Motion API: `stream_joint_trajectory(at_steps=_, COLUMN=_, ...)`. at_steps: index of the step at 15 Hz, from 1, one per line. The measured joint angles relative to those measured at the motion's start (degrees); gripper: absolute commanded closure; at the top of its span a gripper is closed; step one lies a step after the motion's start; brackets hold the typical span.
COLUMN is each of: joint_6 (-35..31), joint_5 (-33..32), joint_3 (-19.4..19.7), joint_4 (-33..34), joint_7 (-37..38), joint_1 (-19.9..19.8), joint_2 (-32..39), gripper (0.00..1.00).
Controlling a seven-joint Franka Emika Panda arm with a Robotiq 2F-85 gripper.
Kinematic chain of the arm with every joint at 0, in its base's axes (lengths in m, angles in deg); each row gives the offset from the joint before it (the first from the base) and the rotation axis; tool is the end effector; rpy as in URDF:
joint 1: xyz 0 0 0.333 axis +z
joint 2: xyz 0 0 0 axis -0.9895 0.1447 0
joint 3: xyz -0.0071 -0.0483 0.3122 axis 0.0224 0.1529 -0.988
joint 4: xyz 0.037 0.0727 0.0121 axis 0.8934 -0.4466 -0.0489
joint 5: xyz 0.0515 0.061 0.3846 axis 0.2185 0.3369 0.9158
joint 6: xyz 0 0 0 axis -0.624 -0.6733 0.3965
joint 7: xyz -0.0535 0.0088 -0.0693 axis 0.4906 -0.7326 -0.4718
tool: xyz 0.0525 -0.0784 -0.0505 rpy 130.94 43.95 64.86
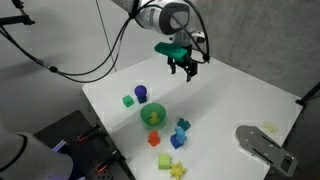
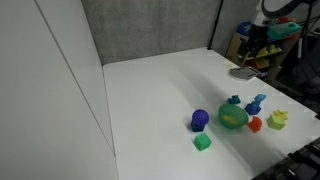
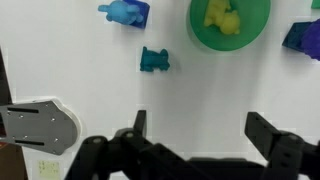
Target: Remove the green bear toy from the green bowl and put it on the table
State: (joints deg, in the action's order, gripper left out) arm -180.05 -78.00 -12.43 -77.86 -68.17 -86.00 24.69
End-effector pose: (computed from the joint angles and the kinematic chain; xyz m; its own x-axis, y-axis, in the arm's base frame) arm 0.6025 -0.1095 0.3510 0.9968 -0.0779 -0.0181 -0.0761 -0.9935 0.0847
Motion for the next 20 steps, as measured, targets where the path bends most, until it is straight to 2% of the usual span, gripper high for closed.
stream_joint_trajectory(at_steps=11, joint_6=17.36, joint_5=-0.45, joint_3=-0.27, joint_4=-4.21, joint_7=0.71, joint_1=0.37, joint_2=-20.33, gripper=0.00)
stream_joint_trajectory(at_steps=20, joint_6=27.50, joint_5=-0.41, joint_3=-0.41, joint_4=-3.89, joint_7=1.48, joint_1=0.37, joint_2=-29.72, gripper=0.00)
